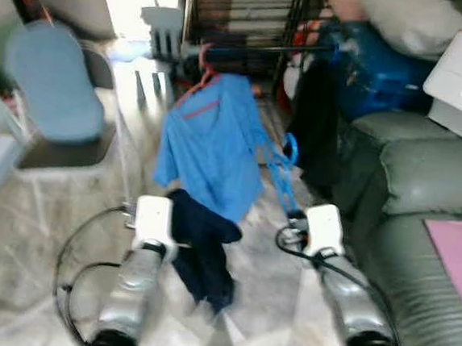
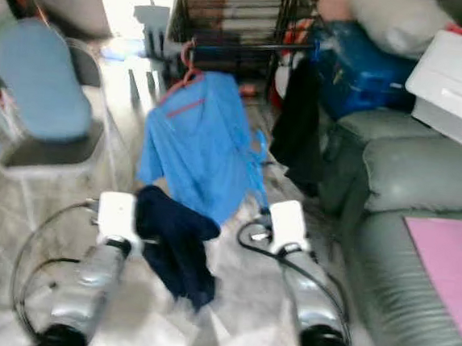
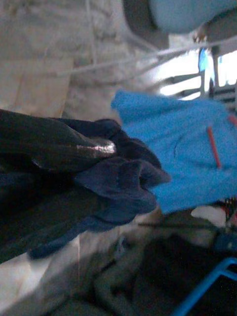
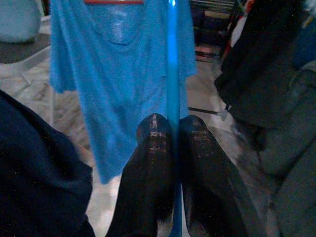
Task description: Hang hanger
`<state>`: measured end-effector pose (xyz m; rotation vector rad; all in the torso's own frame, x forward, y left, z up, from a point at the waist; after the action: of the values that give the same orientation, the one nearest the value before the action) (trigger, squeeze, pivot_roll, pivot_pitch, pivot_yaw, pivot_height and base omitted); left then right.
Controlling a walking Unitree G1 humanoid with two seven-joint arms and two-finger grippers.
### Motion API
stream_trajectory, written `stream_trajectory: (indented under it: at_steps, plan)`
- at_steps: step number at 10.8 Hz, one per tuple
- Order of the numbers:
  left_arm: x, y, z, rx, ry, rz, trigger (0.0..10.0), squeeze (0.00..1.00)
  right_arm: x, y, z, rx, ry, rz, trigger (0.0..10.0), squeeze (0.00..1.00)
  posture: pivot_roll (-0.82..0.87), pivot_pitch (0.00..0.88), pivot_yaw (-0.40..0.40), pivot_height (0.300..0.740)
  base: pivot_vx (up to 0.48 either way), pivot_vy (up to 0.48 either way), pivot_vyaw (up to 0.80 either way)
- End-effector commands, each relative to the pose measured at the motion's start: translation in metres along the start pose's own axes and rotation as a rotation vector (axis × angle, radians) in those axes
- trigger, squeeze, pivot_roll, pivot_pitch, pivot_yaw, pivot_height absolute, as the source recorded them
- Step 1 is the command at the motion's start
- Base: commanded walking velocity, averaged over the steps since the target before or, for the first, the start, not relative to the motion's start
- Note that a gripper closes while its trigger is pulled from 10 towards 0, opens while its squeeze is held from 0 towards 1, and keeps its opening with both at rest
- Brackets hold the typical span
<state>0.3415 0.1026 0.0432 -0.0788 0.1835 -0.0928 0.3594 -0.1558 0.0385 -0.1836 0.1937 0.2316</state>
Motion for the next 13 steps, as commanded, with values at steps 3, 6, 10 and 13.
stream_trajectory:
  at_steps: [3, 6, 10, 13]
  plan:
    - [0.001, 0.006, 0.004, 0.001, -0.012, -0.006, 10.0, 0.00, 0.001, 0.005, 0.000, 0.012, 0.002, 0.012, 10.0, 0.00, -0.09, 0.000, 0.024, 0.740, 0.000, 0.314, 0.00]
    - [0.000, 0.002, 0.003, 0.008, -0.004, -0.028, 10.0, 0.00, 0.000, 0.004, 0.000, 0.012, 0.002, 0.007, 10.0, 0.00, -0.09, 0.000, 0.029, 0.740, 0.000, 0.480, 0.00]
    - [0.000, -0.002, 0.004, 0.015, -0.007, -0.048, 10.0, 0.00, 0.000, 0.004, -0.001, 0.014, 0.008, 0.001, 10.0, 0.00, -0.09, 0.000, 0.032, 0.740, -0.064, 0.120, 0.00]
    - [0.000, -0.002, 0.004, 0.021, -0.007, -0.055, 10.0, 0.00, 0.001, 0.005, -0.002, 0.016, 0.012, 0.000, 10.0, 0.00, -0.09, 0.000, 0.036, 0.740, -0.311, 0.000, 0.00]
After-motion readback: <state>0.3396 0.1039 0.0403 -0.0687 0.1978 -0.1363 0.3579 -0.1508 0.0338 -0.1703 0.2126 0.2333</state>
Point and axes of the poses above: a point about 5 cm out from each wrist's last joint towards the gripper, its own x axis pointing out of the wrist towards the gripper, its own z axis along the axis of the wrist's last joint, y = z × x, the point moved 5 cm from there along x, pointing out of the wrist towards the gripper, and after that the axes turned 1 degree about -x, right-handed, at the moved point
